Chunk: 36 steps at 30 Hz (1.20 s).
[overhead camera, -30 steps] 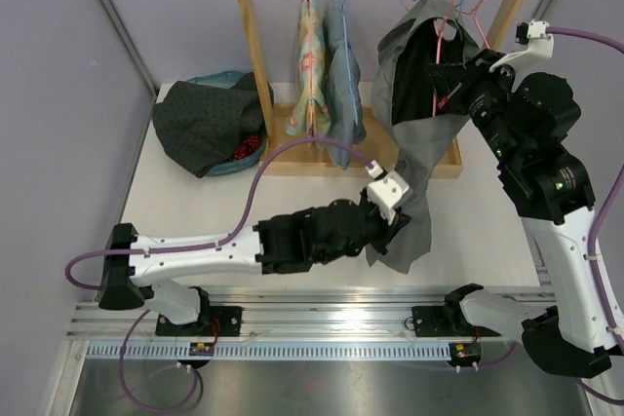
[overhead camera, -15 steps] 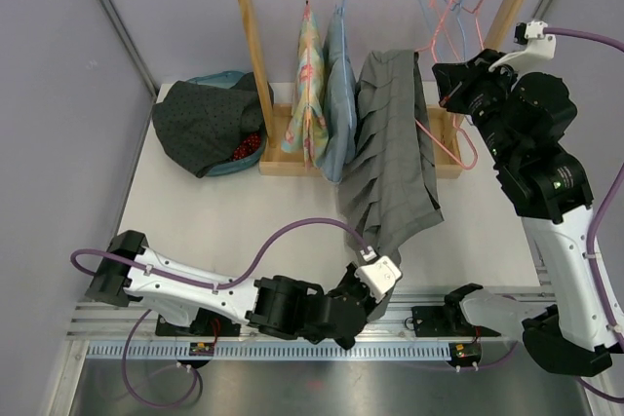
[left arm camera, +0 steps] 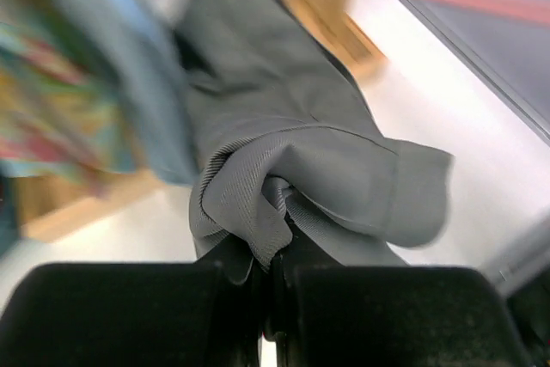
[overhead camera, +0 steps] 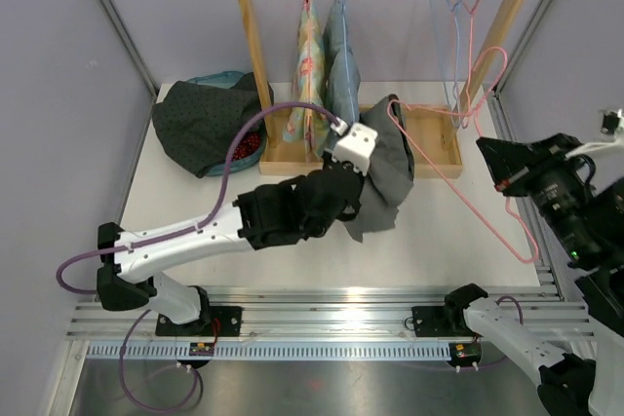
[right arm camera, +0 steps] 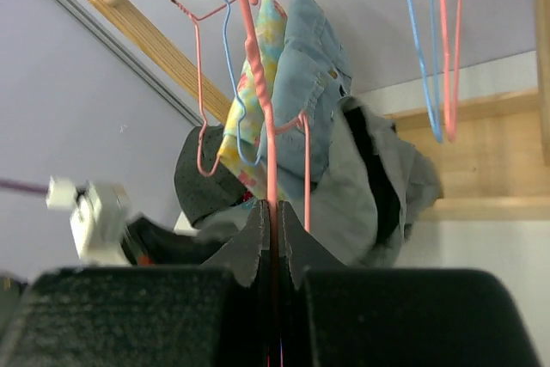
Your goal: Remove the skirt from the hanger
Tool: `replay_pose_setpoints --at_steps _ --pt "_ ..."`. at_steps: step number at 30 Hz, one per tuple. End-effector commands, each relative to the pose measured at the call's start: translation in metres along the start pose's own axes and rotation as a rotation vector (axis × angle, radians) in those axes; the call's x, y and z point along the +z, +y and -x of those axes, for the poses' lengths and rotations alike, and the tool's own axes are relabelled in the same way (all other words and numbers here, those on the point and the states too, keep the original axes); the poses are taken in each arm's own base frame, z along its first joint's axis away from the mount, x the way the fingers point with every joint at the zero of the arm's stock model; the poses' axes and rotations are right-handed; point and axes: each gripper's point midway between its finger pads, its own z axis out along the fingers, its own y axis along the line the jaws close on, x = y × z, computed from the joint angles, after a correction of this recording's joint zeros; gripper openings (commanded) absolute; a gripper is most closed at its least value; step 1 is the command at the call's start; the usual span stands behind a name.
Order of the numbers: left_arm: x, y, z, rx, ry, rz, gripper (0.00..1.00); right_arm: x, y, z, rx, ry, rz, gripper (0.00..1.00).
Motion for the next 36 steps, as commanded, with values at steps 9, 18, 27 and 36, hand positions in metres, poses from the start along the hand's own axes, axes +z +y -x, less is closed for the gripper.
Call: replay_pose_setpoints --at_steps 9,18,27,36 --pt "-0.091 0.092 0.012 -0.042 0.008 0.064 0.0 0.049 0.009 0.04 -0.115 -0.071 -0.059 0.0" --pt "-0.127 0.186 -0.024 -0.015 0.081 0.345 0.0 0.187 0.022 0.062 -0.263 -0.138 -0.115 0.0" --pt "-0.144 0.24 0.055 0.001 -0.06 0.439 0.0 0.258 -0.008 0.068 -0.223 -0.155 -0.155 0.0" --pt "-0.131 0.252 0.096 0.024 -0.123 0.475 0.0 0.238 0.002 0.09 -0.197 -0.293 -0.091 0.0"
